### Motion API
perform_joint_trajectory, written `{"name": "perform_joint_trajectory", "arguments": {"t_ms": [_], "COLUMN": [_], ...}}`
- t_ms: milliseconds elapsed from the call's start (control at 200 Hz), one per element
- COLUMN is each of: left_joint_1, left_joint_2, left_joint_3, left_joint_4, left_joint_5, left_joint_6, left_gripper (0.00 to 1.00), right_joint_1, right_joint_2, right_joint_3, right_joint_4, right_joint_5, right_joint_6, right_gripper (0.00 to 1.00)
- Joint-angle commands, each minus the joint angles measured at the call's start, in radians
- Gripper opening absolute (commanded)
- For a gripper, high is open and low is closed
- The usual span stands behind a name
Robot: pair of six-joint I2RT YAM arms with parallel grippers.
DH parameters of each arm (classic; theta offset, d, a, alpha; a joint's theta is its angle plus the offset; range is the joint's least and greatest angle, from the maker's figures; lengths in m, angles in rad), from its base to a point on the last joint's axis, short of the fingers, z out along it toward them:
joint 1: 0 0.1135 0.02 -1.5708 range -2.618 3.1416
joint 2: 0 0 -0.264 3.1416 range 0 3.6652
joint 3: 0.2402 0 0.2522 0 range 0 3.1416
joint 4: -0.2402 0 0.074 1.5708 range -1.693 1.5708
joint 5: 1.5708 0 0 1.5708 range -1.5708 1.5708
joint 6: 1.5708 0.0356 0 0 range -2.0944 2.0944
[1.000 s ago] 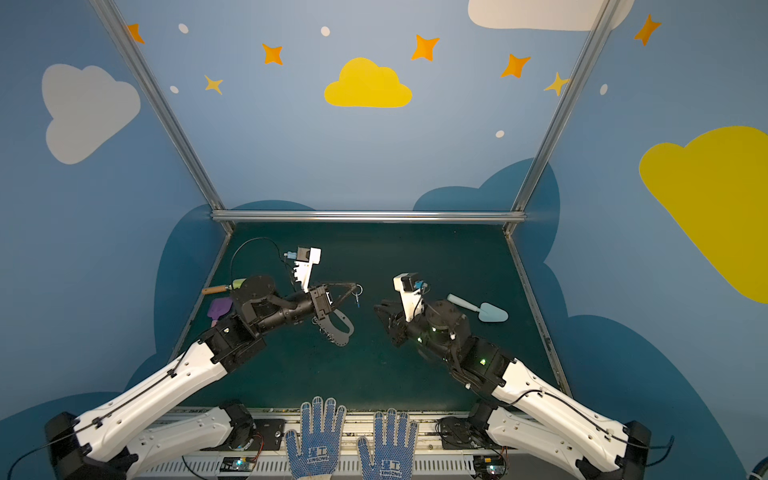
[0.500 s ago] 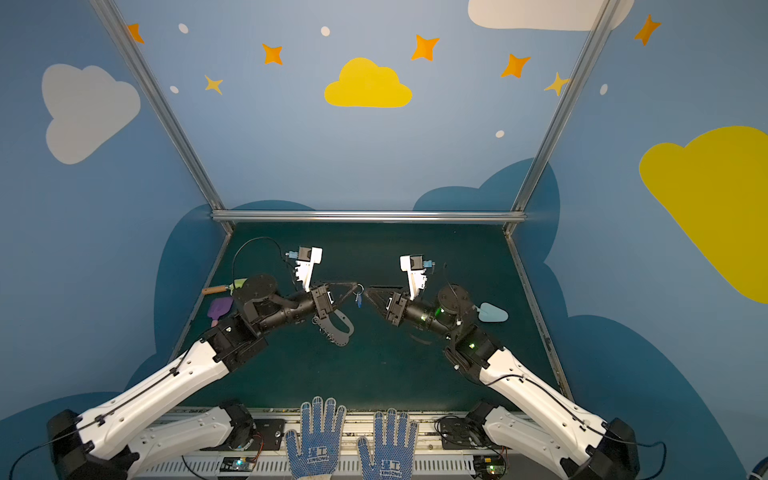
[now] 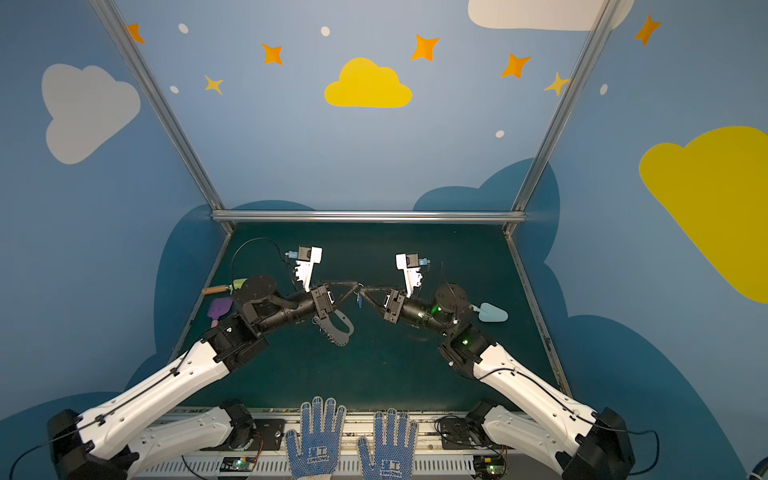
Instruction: Put the keys on the keyring
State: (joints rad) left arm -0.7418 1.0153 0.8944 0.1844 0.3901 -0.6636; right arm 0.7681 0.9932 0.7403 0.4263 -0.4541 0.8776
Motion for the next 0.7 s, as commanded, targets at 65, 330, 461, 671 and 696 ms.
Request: {"name": "perform_joint_trajectory", "arguments": {"t_ms": [65, 330, 461, 671, 696], "left_joint_1": [-0.002, -0.002, -0.001, 0.020, 0.024], "left_joint_2": [-0.003, -0.008, -0.016, 0.006, 0.010], "left_joint_3": [-0.009, -0.005, 0.003, 0.039, 0.042], "left_joint_4": [0.024, -0.018, -0.070, -0.174, -0.177], "left_joint_5": [0.009, -0.046, -0.115, -0.168, -0.158], "left_joint_6": [0.004, -0.003, 0.009, -0.014, -0.018], "left_gripper": [0.04, 0.21, 0.38, 0.51, 0.51], "right_joint_1": [-0.014, -0.056, -0.103, -0.221, -0.235], "right_joint_2": [0.008, 0.012, 0.004, -0.004, -0.005], "right_joint_3": [-0.002, -0.010, -0.021, -0.050, -0.054], "right_joint_4": [0.048, 0.014, -0.030, -0.019, -0.008], "right_joint_5": [-0.011, -0.010, -0.021, -0.131, -0.151], "right_joint_6": [0.012, -0.006, -0.042, -0.074, -0.070], "right_gripper": [0.09, 0.00, 0.00, 0.00, 0.00]}}
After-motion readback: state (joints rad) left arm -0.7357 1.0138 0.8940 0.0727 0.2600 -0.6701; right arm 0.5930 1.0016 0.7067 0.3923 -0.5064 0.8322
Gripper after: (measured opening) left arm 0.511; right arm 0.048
